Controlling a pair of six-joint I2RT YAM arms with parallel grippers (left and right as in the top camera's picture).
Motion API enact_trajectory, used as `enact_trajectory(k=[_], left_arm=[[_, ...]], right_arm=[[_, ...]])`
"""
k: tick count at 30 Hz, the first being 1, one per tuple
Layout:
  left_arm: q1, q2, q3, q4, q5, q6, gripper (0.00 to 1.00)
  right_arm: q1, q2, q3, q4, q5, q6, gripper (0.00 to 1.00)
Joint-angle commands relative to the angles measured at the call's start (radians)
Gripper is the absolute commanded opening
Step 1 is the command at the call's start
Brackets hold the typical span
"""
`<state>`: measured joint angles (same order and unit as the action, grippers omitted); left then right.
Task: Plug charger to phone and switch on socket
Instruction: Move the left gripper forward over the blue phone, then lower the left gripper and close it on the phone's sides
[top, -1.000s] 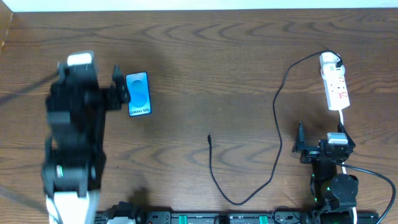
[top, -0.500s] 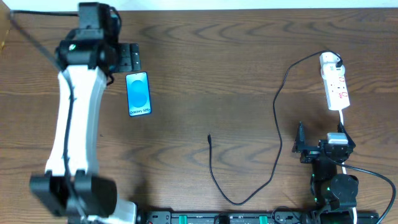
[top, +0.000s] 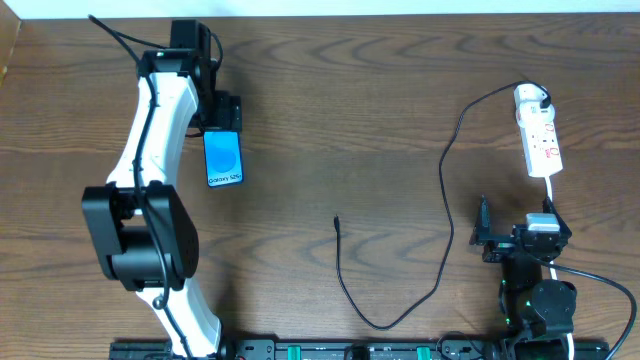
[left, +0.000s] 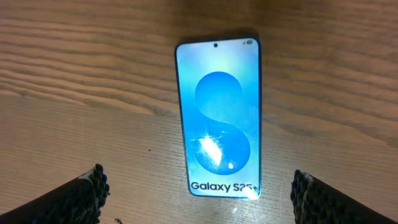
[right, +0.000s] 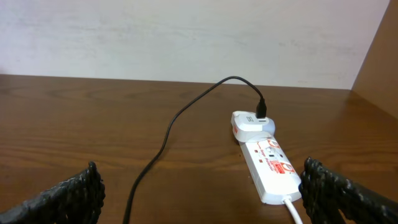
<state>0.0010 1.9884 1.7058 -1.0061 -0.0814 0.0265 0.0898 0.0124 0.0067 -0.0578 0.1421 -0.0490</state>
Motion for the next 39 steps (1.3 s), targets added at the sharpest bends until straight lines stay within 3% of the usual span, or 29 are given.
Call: enact_trajectory(k=[1,3,6,7,8,9,11,13,20,24,33,39], left_arm=[[0.002,0.02,0.019,0.001,-0.005,-0.005,0.95],[0.002,0.031,0.018,0.005,-0.005,-0.005,0.94],[0.002,0.032,0.01,0.005,-0.005,-0.005,0.46],[0.002,0.032,0.01,0.003,-0.005,-0.005,0.4],[0.002,0.032,0.01,0.001,-0.005,-0.005,0.4],[0.002,0.032,0.01,0.0,-0.005,-0.005,0.48],[0.002,0.032,0.01,-0.003,-0.005,-0.01,0.84],[0.003,0.032,0.004,-0.003,-0.005,-0.052,0.96],[0.021,0.032,-0.008,0.002,0.029,-0.173,0.98],[0.039,0.032,-0.012,0.002,0.101,-0.17,0.97],[0.042,0.032,-0.059,0.009,0.1,-0.047,0.97],[0.042,0.034,-0.076,0.039,0.1,-0.039,0.97]], right_arm=[[-0.006,-0.007,-0.001,-0.005,-0.002,-0.012,0.99],[-0.006,-0.007,-0.001,-0.005,-0.002,-0.012,0.99],[-0.006,-0.007,-0.001,-0.005,-0.002,-0.012,0.99],[-0.006,-0.007,-0.001,-0.005,-0.002,-0.012,0.99],[-0.006,-0.007,-0.001,-0.005,-0.002,-0.012,0.99],[-0.006,-0.007,-0.001,-0.005,-0.002,-0.012,0.99],[-0.006,-0.007,-0.001,-0.005,-0.002,-0.012,0.99],[-0.006,-0.007,-0.001,-0.005,-0.002,-0.012,0.99],[-0.006,-0.007,-0.001,-0.005,-0.002,-0.012,0.99],[-0.006,-0.007,-0.001,-0.005,-0.002,-0.012,0.99],[-0.006,-0.007,-0.001,-0.005,-0.002,-0.012,0.99],[-0.006,-0.007,-0.001,-0.005,-0.002,-0.011,0.99]])
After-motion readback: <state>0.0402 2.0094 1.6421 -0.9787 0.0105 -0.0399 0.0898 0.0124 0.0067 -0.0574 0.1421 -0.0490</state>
